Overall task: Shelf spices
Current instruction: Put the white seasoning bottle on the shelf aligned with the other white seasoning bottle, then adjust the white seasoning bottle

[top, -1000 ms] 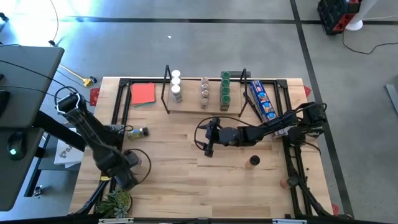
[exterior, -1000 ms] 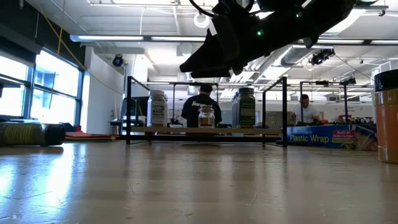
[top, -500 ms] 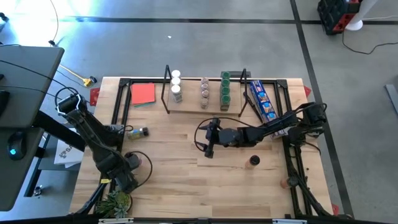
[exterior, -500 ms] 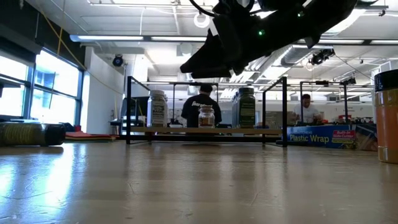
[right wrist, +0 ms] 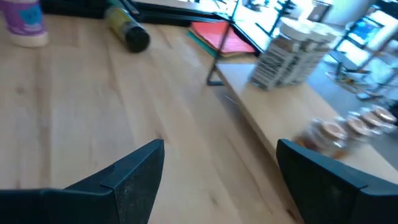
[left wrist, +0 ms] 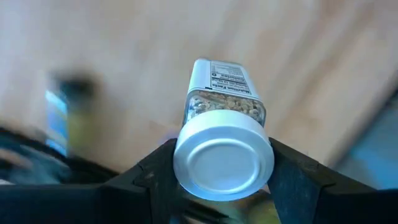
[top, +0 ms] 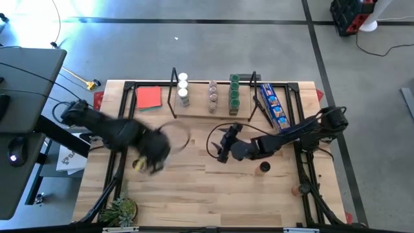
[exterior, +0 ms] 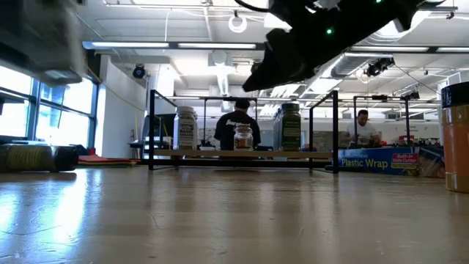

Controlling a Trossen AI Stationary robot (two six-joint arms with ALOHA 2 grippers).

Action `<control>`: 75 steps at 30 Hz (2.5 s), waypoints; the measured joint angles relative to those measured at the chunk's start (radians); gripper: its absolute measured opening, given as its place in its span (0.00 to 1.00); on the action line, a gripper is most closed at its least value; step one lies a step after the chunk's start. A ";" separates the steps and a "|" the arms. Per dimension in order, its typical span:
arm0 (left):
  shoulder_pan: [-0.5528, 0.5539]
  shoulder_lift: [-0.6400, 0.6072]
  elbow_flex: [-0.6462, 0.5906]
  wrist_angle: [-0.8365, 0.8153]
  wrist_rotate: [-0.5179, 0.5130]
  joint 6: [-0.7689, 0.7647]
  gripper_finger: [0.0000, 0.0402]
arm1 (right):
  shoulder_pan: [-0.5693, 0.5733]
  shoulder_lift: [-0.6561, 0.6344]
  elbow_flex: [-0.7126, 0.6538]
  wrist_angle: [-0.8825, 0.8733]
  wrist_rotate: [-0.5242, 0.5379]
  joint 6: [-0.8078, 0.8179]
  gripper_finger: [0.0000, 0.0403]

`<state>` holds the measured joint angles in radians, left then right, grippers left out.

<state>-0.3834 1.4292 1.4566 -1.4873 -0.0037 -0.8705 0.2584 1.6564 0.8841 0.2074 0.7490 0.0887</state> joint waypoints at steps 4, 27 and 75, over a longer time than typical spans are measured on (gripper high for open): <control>0.289 0.027 0.000 0.053 -0.087 0.383 0.48 | 0.018 -0.055 0.000 -0.082 0.028 0.038 0.76; 0.789 0.360 0.121 0.205 -0.226 1.164 0.51 | 0.003 -0.071 0.000 -0.115 0.027 0.121 0.76; 0.553 -0.042 0.122 0.254 -0.452 0.886 0.70 | -0.474 0.175 0.371 0.013 -0.523 -0.212 0.26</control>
<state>0.1700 1.3867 1.5787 -1.2331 -0.4561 0.0151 -0.2154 1.8316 1.2553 0.2202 0.2265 -0.1230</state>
